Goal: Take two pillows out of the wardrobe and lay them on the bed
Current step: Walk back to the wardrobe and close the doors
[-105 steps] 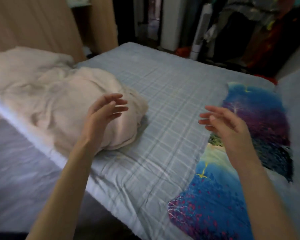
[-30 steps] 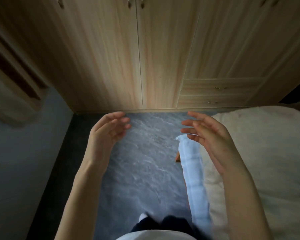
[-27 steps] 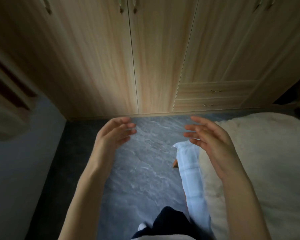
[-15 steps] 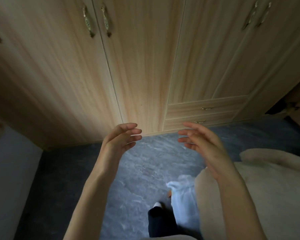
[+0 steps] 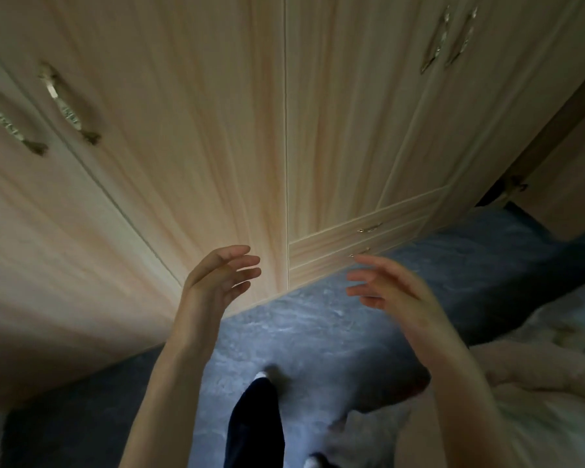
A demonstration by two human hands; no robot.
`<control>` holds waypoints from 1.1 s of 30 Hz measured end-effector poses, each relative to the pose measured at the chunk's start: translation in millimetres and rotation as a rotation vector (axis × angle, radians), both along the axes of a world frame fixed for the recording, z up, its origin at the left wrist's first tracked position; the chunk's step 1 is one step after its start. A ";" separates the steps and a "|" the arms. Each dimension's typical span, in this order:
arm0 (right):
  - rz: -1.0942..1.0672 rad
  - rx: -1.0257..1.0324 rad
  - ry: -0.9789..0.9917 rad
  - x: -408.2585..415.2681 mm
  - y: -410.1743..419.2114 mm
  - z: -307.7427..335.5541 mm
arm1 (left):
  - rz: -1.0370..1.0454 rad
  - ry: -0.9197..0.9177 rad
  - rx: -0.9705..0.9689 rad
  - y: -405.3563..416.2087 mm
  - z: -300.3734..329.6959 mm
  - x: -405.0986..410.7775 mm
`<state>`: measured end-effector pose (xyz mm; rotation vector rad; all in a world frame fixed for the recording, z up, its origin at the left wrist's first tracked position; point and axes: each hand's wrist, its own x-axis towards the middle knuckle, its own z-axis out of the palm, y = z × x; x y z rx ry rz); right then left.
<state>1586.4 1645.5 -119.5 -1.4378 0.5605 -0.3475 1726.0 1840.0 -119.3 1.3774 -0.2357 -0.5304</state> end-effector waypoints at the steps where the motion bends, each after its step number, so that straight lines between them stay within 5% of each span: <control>1: -0.039 0.011 -0.002 11.4 -7.4 -0.1 | -0.033 0.002 0.003 -11.0 0.0 18.6; 13: -0.472 0.025 -0.014 86.9 -80.9 4.4 | -0.503 0.021 -0.004 -171.1 5.4 153.4; 21: -0.744 0.037 -0.005 65.1 -155.0 -7.5 | -0.747 0.101 -0.011 -296.0 -8.1 157.2; 33: -0.819 -0.027 0.028 18.6 -372.8 2.6 | -0.885 0.065 -0.060 -547.6 9.1 108.2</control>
